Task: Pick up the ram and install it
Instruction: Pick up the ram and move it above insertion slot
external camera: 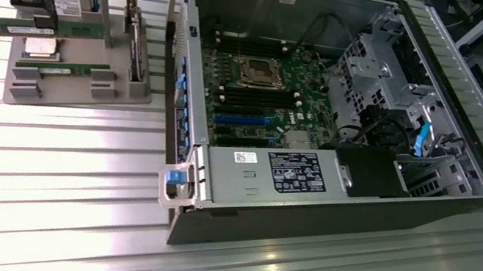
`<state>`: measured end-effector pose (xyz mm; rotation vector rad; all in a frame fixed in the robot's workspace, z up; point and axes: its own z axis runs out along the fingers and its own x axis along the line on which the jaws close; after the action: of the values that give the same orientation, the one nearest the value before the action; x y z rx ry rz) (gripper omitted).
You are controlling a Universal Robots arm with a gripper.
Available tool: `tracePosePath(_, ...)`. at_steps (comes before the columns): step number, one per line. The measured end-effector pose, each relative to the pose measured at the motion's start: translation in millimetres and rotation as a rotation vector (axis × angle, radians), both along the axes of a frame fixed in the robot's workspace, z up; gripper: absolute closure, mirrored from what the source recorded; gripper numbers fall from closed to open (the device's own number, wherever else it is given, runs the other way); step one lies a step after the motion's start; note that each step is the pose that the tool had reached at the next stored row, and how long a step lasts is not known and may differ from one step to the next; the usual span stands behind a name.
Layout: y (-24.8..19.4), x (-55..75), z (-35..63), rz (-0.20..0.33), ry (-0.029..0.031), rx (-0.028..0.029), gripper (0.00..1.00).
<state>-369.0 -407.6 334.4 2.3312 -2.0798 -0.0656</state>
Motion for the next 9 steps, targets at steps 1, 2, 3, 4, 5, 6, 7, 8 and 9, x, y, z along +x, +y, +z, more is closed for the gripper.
tracePosePath(1, 0.0, 0.0, 2.6, 0.000, 0.0001, -0.0001, 0.88)
tracePosePath(2, 0.0, 0.0, 3.9, 0.000, 0.0002, -0.0001, 0.88)
tracePosePath(3, 0.0, 0.0, 5.5, 0.000, 0.0001, -0.0001, 0.88)
tracePosePath(4, 0.0, 0.0, 7.0, 0.000, 0.0001, 0.0000, 0.88)
tracePosePath(5, 0.0, 0.0, 8.7, 0.000, 0.0001, -0.0001, 0.88)
tracePosePath(6, 0.0, 0.0, 10.4, 0.000, 0.0001, 0.0000, 0.88)
tracePosePath(7, 0.0, 0.0, 11.9, 0.000, 0.0001, 0.0000, 0.88)
tracePosePath(8, 0.0, 0.0, 14.0, 0.000, 0.0001, 0.0000, 0.88)
tracePosePath(9, 0.0, 0.0, 15.3, 0.000, 0.0001, 0.0000, 0.88)
